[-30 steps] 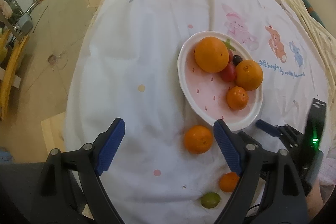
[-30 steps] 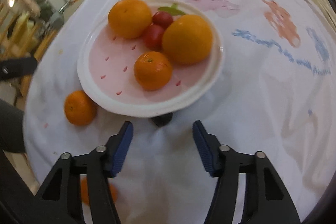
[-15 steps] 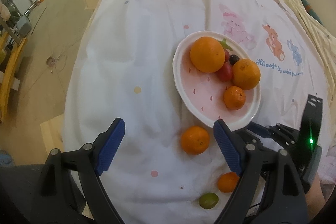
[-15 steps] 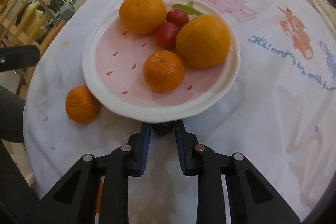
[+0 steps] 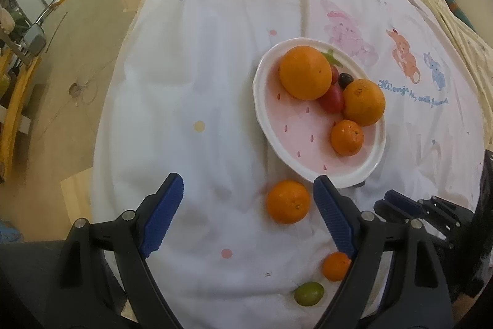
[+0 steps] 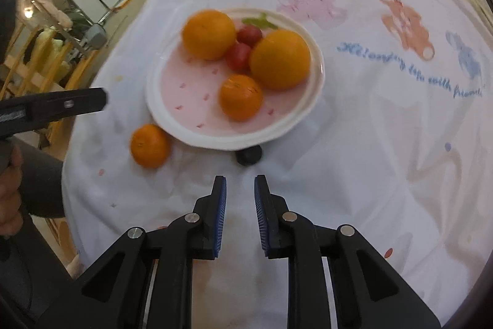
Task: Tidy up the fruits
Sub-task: 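Grasp the dark plum at the plate rim with the right gripper, then lift the plum with the right gripper while the left grasps a tangerine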
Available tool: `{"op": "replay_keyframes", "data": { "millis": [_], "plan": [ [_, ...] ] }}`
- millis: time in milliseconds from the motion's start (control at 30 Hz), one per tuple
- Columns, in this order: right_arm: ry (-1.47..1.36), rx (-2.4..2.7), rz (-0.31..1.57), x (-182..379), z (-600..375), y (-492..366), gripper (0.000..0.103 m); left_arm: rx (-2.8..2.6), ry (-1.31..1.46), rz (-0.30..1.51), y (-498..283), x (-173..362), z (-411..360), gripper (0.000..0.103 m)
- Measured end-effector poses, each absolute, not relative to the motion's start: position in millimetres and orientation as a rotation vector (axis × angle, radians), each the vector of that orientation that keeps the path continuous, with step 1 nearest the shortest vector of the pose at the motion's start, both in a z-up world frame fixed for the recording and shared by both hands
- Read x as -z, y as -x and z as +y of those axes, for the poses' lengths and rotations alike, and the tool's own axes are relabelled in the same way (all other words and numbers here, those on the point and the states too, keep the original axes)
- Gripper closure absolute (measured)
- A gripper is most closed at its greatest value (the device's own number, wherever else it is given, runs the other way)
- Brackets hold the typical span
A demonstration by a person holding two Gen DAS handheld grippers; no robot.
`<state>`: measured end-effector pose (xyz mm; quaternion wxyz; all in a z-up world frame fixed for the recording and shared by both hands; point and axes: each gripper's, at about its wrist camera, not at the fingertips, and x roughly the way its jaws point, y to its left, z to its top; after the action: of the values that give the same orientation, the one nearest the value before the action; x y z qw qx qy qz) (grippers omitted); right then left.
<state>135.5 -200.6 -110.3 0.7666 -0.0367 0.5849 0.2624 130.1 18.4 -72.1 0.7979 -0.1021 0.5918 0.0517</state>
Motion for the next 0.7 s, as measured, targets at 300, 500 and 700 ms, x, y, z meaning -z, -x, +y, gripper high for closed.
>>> {"op": "replay_keyframes", "data": {
  "millis": [300,500,700],
  "plan": [
    [0.211,-0.559,1.298,145.4,-176.1,-156.1,0.077,-0.127,0.231,1.277,-133.4,75.1,22.2,0.019],
    [0.253,-0.576,1.257,151.3,-166.3,-161.8,0.075,-0.118,0.226,1.282,-134.3,76.5,20.4,0.019],
    [0.25,-0.614,1.259,147.2,-166.8,-158.5,0.078,-0.123,0.218,1.284,-135.6,77.0,17.7,0.019]
  ]
}}
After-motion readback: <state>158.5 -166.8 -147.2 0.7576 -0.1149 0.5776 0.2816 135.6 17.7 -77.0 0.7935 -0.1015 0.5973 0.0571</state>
